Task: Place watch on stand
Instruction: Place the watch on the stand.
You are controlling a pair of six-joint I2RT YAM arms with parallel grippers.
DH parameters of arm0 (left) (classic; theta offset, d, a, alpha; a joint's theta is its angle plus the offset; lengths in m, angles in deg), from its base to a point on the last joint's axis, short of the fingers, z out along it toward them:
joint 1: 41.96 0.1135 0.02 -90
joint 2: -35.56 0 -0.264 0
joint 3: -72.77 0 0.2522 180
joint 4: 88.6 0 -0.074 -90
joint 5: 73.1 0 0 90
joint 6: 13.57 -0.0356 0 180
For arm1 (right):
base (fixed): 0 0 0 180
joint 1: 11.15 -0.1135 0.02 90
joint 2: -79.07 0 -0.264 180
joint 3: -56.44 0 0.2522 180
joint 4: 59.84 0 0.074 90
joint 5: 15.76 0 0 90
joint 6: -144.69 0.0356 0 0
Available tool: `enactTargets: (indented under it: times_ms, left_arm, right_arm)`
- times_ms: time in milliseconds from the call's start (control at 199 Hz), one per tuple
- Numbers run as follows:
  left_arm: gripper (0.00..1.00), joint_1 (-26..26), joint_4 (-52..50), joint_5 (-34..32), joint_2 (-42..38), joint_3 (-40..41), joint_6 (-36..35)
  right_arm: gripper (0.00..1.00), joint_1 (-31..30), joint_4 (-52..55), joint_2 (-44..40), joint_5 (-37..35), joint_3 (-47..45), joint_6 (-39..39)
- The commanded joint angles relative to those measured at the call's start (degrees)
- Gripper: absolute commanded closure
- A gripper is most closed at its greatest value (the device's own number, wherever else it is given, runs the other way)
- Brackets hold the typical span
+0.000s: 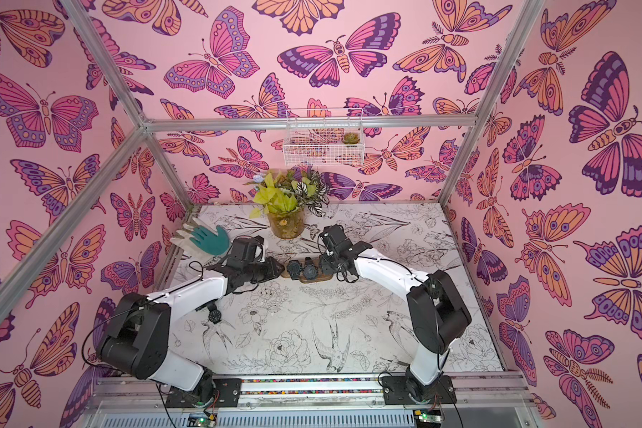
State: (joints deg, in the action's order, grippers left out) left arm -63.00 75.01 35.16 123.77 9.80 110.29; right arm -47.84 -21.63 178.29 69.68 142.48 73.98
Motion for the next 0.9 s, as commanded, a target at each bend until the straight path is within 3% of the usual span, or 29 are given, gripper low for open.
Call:
enactTargets:
  times_ms: [0, 196, 622, 743, 894]
  left_arm:
    - [0.69, -0.4, -0.6, 0.9, -1.1, -1.1, -0.7]
    - [0.69, -0.4, -0.8, 1.0, -0.8, -1.5, -0.7]
    - [0.69, -0.4, -1.1, 1.5, -0.5, -2.0, -0.7]
    - [0.67, -0.4, -2.3, 0.8, -1.2, -2.3, -0.8]
    - [0.52, -0.3, -10.1, -4.9, -5.0, -3.4, 0.2]
  right_arm:
    - [0.56, 0.1, -0.1, 0.9, 1.4, 0.5, 0.5]
    - [0.56, 2.2, -2.1, 1.9, 8.5, 0.2, 0.7]
    - [0.62, 2.2, -3.0, 2.7, 12.9, 0.8, 0.8]
    - [0.57, 2.3, -1.6, 1.1, 8.6, 0.4, 1.2]
    - [0.47, 2.5, 0.4, -5.0, 0.6, -2.0, 1.6]
